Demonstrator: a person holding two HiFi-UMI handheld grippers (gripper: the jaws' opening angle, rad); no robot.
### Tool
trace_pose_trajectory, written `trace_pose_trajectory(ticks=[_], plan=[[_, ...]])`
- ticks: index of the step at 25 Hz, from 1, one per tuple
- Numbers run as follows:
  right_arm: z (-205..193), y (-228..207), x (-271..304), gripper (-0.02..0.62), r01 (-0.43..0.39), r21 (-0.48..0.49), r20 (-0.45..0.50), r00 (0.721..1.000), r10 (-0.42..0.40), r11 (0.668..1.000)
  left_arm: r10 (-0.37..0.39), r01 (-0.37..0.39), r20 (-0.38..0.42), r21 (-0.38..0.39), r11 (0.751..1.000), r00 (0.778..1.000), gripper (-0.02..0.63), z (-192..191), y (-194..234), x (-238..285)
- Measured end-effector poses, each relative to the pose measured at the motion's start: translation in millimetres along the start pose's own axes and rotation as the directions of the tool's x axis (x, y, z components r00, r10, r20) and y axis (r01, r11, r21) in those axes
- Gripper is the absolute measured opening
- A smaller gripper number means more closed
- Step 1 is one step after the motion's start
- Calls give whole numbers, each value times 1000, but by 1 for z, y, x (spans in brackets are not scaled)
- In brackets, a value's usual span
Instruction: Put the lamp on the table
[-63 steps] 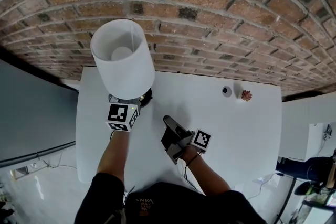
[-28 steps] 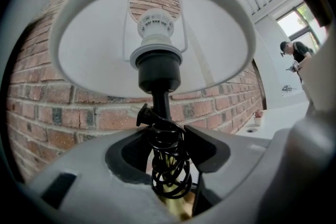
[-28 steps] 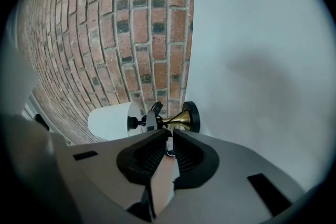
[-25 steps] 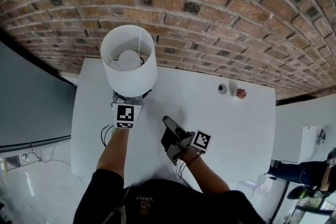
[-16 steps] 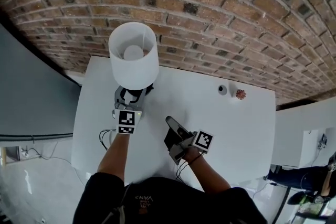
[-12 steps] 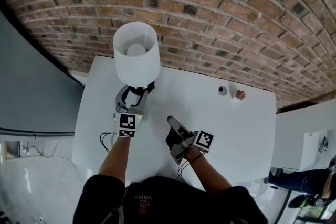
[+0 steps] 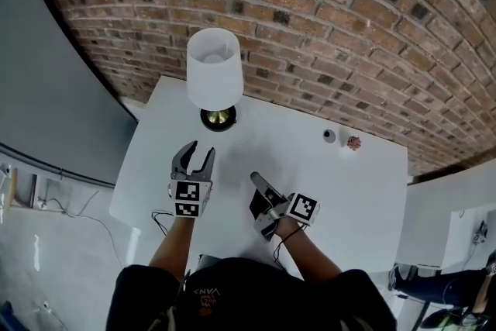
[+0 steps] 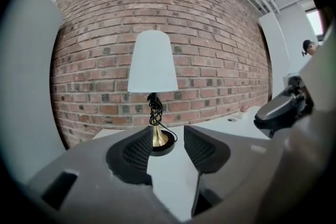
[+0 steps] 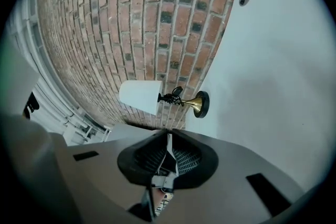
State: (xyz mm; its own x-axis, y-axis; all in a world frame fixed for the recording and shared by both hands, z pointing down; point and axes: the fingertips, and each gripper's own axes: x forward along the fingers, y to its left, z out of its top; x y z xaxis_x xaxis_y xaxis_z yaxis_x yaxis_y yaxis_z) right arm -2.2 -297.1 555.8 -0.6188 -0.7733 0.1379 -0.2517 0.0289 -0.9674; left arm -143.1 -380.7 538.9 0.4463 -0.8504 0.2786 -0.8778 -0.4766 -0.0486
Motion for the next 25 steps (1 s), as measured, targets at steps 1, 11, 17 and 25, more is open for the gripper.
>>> trace_pose_trajectory(ticks=[1,11,17,25], plan=[[0,4,-4,26,-14,-8,3,1000,14,1000,5,-5,1,2,1000,1000,185,3,-5,-10],[-7,38,-56,2,-106,-159,-29,994,103,982,29,-31,61,32,999,998,21,22,-70,-97],[-18,53,-87,2,-128,-223,-38,992,123,966,23,-23,18,9,1000,1000,11,20,-101,-136],[-19,48,-127,1,-21,-430,-7,1000,20,902,-13,13,-13,-29,1000,1000,11,16,-139,-179]])
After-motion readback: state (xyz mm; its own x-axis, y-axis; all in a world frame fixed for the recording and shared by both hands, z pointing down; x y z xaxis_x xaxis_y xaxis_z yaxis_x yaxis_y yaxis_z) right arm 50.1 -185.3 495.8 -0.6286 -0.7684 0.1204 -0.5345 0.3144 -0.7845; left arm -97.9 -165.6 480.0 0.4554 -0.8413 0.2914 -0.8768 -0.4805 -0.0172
